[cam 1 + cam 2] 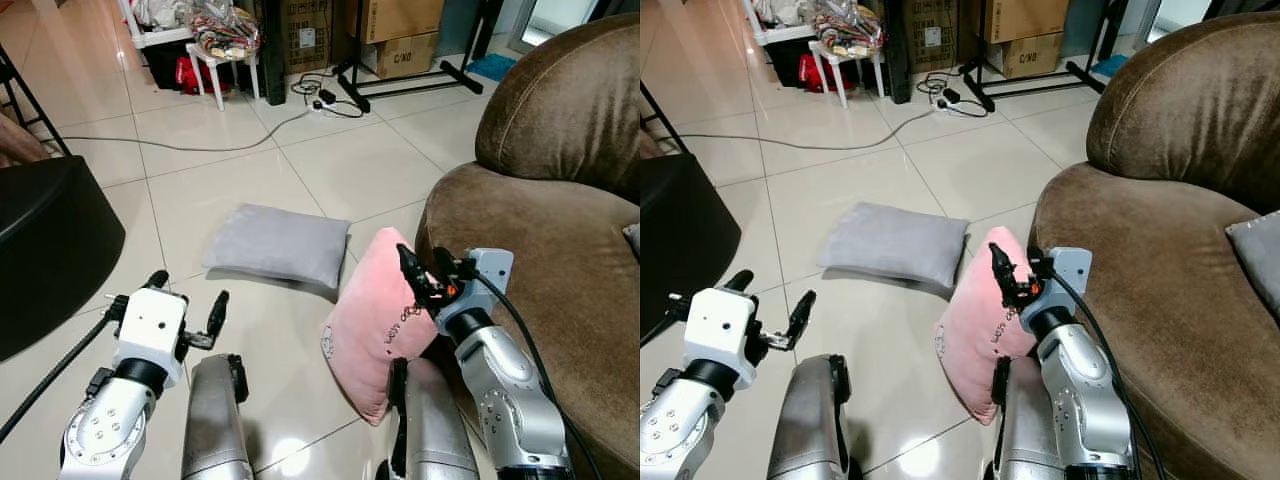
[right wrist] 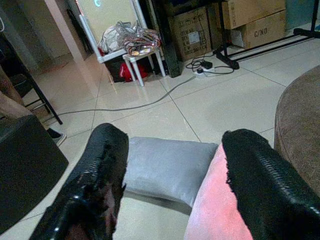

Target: Move the pillow to the sofa from floor

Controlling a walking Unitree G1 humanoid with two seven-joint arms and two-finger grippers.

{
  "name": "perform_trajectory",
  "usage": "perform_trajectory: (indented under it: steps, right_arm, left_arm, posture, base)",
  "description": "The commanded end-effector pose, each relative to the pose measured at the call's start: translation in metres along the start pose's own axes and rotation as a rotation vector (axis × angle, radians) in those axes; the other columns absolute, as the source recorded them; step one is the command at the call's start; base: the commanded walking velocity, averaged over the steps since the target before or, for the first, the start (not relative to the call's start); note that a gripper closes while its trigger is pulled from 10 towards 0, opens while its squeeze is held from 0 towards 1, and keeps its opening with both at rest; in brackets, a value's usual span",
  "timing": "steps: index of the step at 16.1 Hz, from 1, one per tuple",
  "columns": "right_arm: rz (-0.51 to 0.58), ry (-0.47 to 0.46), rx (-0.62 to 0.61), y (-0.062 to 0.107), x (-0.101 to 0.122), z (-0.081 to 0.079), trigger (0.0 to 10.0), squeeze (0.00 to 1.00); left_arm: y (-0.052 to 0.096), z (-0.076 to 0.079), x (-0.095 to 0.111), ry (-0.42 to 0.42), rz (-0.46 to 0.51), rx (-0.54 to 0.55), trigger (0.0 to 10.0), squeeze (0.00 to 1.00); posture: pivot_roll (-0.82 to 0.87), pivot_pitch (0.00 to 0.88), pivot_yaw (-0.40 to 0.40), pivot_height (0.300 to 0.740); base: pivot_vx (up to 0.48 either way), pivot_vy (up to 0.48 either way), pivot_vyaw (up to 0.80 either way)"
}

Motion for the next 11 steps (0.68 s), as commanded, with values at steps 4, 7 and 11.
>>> perform_trajectory:
  steps: [4,7,11]
  right_arm:
    - [-0.006,0.006,-0.009,0.002,0.001,0.001,10.0,1.0]
    - [-0.014,0.124,0.014,-0.021,0.013,0.008,10.0,1.0]
    - [-0.017,0.103,-0.028,-0.021,0.012,0.011,10.0,0.0]
  left_arm:
    - [0.001,-0.001,-0.001,-0.01,-0.004,0.007,10.0,0.0]
    - [-0.031,-0.002,0.024,-0.005,0.114,0.044,10.0,0.0]
    - [-0.034,-0.01,0.02,-0.025,0.103,0.07,10.0,0.0]
  posture:
    - [-0.06,0.0,0.0,0.478]
    - [-0.05,0.0,-0.021,0.478]
    - [-0.05,0.0,-0.01,0.478]
  base:
    - [0.0,0.0,0.0]
    - [0.219,0.0,0.53]
    - [0.0,0.0,0.4]
Point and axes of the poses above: a point about 5 cm out from each wrist's last joint towards the gripper, its own y axis pointing back from the gripper into the wrist, its own x axis along the axis of the wrist's last joint, z = x × y, the point moved 3 cm from there along -y, pointing out of the wrist towards the gripper, and after that the axes turned 11 degrees about y, right-handed, at the moved point
